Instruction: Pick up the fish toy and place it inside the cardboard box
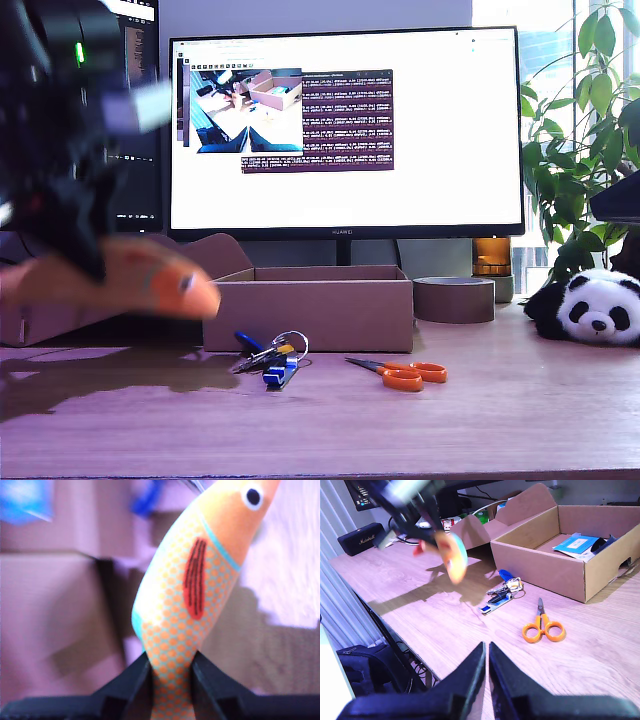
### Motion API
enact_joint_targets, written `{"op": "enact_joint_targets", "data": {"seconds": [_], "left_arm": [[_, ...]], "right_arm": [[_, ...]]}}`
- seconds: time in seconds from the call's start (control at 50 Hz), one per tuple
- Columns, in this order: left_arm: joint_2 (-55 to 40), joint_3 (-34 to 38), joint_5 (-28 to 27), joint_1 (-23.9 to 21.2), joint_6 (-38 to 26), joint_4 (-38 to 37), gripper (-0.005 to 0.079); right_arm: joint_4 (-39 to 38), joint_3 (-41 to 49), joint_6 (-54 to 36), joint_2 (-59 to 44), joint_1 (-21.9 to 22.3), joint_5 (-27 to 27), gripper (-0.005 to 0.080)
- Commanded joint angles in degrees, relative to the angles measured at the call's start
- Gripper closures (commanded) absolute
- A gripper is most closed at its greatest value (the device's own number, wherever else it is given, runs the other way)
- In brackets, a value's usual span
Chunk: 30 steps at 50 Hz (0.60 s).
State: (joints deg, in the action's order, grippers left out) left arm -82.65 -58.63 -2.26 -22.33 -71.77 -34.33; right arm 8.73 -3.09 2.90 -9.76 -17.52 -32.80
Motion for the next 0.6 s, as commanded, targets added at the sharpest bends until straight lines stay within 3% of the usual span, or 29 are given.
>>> {"op": "enact_joint_targets", "data": {"seconds": [0.0,0.36,0.58], "left_arm": [[1.1,-0.4,-0.3,-0.9,0.2,0.5,0.0690],[5.2,-1.3,-0.8,-1.9,-3.7,12.8,0.0690],[4.7,-1.6,-9.0,-1.8,-6.8,24.5,0.0693]], "right_arm": [[-0.3,0.7,-0.3,-0.1,-0.1,0.0,0.0765],[-0.3,0.7,-0.3,-0.1,-0.1,0.0,0.0765],[-0.3,0.7,-0.3,-0.1,-0.1,0.0,0.0765]]}}
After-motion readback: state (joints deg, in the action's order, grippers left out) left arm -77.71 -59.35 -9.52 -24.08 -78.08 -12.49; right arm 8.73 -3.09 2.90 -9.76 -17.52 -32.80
